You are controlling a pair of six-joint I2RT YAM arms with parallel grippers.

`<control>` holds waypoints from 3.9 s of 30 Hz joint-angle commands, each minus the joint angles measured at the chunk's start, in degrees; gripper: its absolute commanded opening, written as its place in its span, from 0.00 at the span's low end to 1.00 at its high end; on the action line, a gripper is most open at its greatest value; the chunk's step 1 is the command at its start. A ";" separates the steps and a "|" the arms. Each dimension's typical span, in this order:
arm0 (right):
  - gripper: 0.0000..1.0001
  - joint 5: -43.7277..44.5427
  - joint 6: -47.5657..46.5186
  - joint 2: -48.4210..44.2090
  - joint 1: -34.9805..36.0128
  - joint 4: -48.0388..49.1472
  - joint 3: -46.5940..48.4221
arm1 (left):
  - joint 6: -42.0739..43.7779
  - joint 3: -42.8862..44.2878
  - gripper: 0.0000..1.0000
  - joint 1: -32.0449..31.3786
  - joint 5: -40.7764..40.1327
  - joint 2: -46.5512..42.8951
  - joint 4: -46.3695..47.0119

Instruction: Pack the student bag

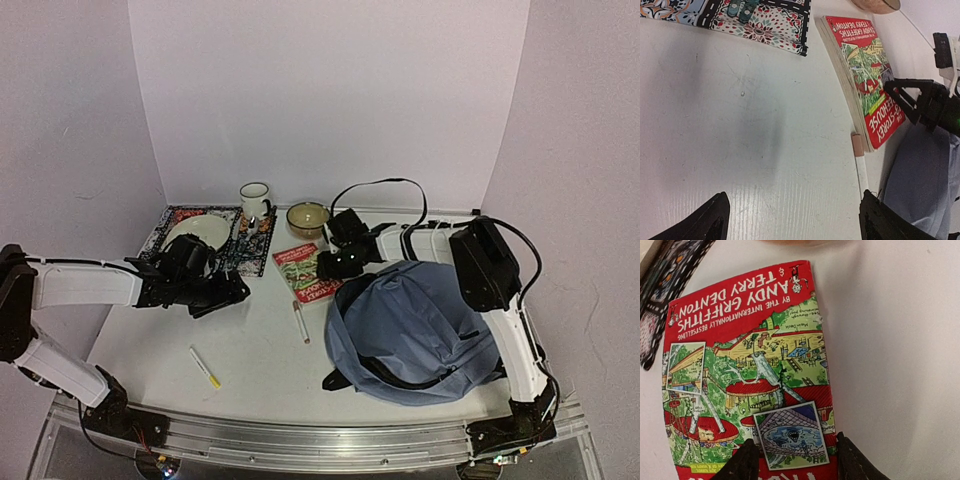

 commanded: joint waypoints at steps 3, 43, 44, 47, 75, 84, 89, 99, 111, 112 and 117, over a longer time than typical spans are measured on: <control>0.51 -1.34 4.92 -2.00 7.99 -8.54 -8.88 | 0.28 1.83 0.90 0.30 -3.12 2.47 -0.24; 0.61 -10.35 40.76 -14.15 18.08 31.38 -31.97 | -7.61 -2.55 0.35 0.30 11.00 17.31 14.60; 0.61 -10.79 41.23 -14.69 18.05 33.81 -32.64 | -8.05 -3.12 0.34 0.30 11.52 17.33 15.23; 0.61 -12.29 41.76 -16.69 17.86 39.86 -34.03 | -9.26 -4.79 0.32 0.30 12.90 17.33 17.18; 0.54 -12.66 46.41 -18.22 16.79 45.13 -36.69 | -13.31 -7.85 0.31 0.29 17.45 12.64 20.31; 0.54 -13.94 47.05 -15.95 16.80 44.73 -34.65 | -14.71 -8.53 0.31 -0.10 19.10 13.68 23.06; 0.55 -12.51 48.44 -15.19 16.78 43.56 -33.67 | -15.52 -8.47 0.31 -1.14 19.43 14.64 24.18; 0.68 -4.21 45.67 -16.57 16.69 28.23 -32.28 | -17.00 -9.26 0.19 -1.64 20.28 15.98 26.26; 0.58 -27.67 46.24 -16.95 15.45 72.14 -34.62 | -19.52 -10.19 0.09 -2.47 21.22 18.33 29.76; 0.57 -28.53 46.47 -17.24 15.37 73.93 -34.30 | -19.71 -10.13 0.09 -2.75 21.18 18.58 29.97; 0.55 -29.44 47.13 -17.43 15.35 74.87 -32.83 | -20.42 -9.39 0.06 -4.01 21.07 19.29 30.88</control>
